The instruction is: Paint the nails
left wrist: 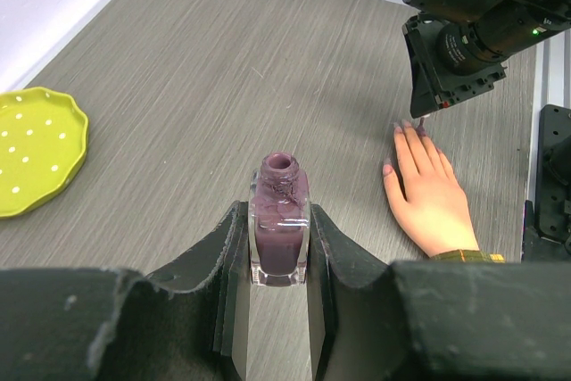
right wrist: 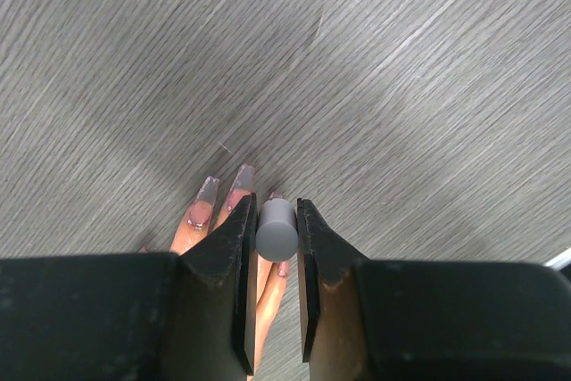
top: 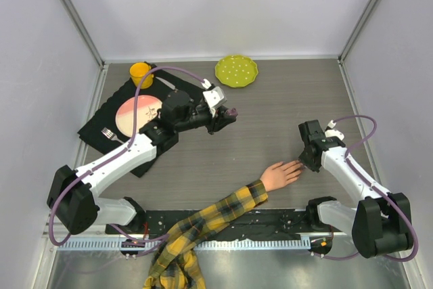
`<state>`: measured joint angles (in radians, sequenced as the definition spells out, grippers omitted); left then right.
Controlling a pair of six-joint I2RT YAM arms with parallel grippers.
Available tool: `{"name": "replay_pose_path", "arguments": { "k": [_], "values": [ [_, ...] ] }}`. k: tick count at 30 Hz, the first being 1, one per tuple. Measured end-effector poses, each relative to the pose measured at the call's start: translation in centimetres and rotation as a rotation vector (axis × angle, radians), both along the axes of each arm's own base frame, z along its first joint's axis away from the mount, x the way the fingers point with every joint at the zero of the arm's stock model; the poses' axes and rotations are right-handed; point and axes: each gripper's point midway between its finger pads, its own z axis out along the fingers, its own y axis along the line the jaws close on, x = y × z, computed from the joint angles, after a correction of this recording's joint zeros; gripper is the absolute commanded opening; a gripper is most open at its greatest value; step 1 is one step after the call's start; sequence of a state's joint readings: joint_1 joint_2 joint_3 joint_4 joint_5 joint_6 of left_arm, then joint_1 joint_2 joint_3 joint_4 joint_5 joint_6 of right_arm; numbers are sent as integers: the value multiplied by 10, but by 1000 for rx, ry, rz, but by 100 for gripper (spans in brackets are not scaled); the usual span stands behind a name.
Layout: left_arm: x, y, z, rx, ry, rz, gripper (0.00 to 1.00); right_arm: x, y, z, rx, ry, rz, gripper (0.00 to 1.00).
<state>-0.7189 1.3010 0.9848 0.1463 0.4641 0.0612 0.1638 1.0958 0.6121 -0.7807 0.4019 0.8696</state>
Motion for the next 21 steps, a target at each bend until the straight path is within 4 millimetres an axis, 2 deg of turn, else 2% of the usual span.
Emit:
{"name": "replay_pose_path", "arguments": {
  "k": [21],
  "values": [
    [1, -1, -3, 5, 4, 0, 0, 3, -10, 0, -44, -2, -21, 1]
  ]
}}
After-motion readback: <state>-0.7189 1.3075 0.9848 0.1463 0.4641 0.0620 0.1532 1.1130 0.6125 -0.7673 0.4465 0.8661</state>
